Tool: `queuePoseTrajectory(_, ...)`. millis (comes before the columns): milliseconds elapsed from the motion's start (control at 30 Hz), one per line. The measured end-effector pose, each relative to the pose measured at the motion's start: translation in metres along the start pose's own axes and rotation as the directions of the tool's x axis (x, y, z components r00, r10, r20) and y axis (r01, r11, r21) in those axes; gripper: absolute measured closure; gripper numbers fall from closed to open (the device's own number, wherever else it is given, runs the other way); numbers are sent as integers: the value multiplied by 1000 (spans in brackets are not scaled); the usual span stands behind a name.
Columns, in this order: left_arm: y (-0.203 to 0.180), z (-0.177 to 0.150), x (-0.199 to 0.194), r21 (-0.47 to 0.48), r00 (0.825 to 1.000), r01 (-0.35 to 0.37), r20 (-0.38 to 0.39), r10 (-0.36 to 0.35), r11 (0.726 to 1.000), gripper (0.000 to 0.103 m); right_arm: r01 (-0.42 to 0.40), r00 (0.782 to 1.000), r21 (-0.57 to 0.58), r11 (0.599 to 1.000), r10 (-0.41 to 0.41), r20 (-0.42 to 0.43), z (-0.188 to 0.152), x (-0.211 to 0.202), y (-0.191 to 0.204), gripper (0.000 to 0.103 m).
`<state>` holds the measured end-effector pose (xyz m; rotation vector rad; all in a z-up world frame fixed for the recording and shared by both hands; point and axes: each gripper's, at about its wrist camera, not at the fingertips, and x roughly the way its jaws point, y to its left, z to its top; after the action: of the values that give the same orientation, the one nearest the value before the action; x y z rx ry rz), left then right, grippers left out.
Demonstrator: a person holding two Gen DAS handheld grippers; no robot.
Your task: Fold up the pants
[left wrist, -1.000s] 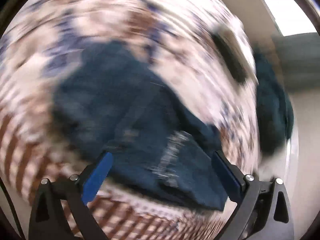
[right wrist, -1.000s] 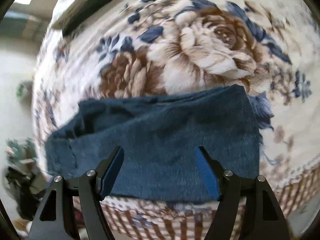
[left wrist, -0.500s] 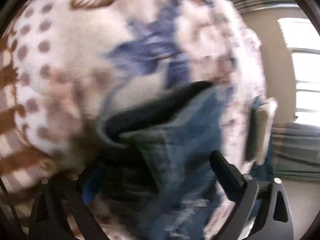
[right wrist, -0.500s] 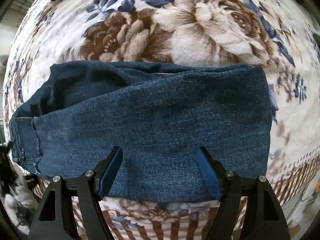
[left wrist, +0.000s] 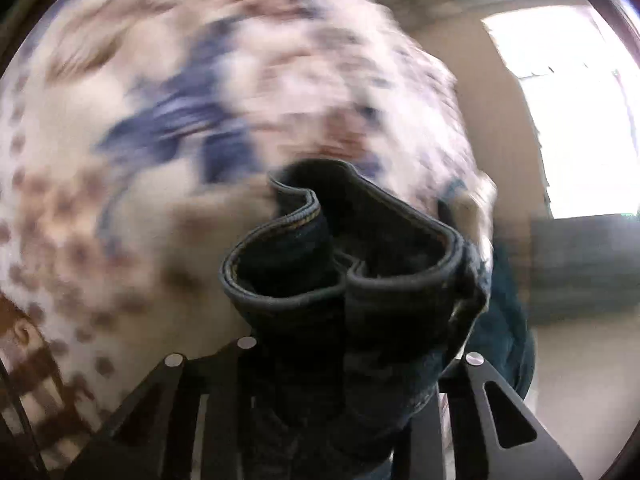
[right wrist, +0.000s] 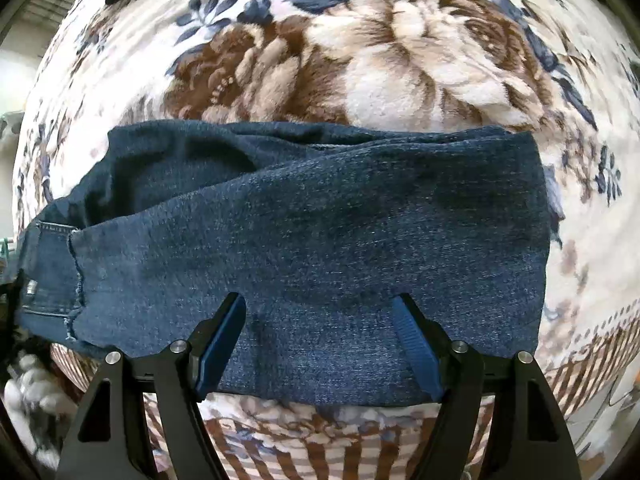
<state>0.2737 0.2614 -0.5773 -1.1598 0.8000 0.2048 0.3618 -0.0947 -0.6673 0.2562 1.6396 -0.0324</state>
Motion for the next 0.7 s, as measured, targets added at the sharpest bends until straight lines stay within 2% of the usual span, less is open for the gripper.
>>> queuePoseTrajectory(100, -53, -16, -14, 193, 999, 37, -27, -33, 980, 80, -13, 1000, 22, 1000, 12, 12, -2, -9, -13, 25)
queuePoseTrajectory(167, -102, -37, -17, 349, 997, 69, -52, -54, 935, 80, -25, 1000, 45, 999, 24, 21, -3, -15, -27, 25)
queuePoseTrajectory(200, -126, -51, -16, 419, 995, 94, -74, -69, 903, 80, -35, 999, 62, 997, 33, 27, -3, -18, -36, 25)
queuePoseTrajectory(233, -155, -76, -15, 503, 990, 132, -118, -84, 854, 80, -46, 999, 81, 996, 43, 33, -4, -22, -45, 25)
queuePoseTrajectory(333, -203, -146, 11, 625, 960, 239, -268, -84, 743, 80, -72, 996, 158, 985, 64, 57, -7, -37, -82, 25)
queuePoseTrajectory(367, -211, -168, 22, 648, 948, 262, -312, -65, 715, 80, -75, 996, 188, 979, 64, 64, -10, -43, -98, 25)
queuePoseTrajectory(400, -216, -202, 39, 675, 928, 289, -371, -26, 679, 80, -73, 996, 218, 973, 58, 72, -12, -48, -113, 25)
queuePoseTrajectory(433, -216, -224, 53, 688, 914, 302, -406, 6, 660, 80, -69, 996, 245, 967, 51, 79, -15, -53, -129, 25)
queuePoseTrajectory(500, -208, -272, 88, 737, 885, 300, -452, 113, 606, 80, -45, 996, 294, 955, 20, 86, -21, -60, -161, 25)
queuePoseTrajectory(567, -190, -302, 120, 761, 852, 278, -477, 216, 586, 80, -28, 996, 329, 944, 0, 84, -25, -63, -189, 25)
queuePoseTrajectory(633, -183, -312, 133, 792, 842, 260, -466, 271, 553, 79, -32, 997, 348, 937, 4, 82, -28, -65, -211, 25)
queuePoseTrajectory(700, -190, -310, 131, 804, 840, 270, -465, 278, 529, 74, -61, 995, 353, 934, 27, 101, -30, -70, -225, 25)
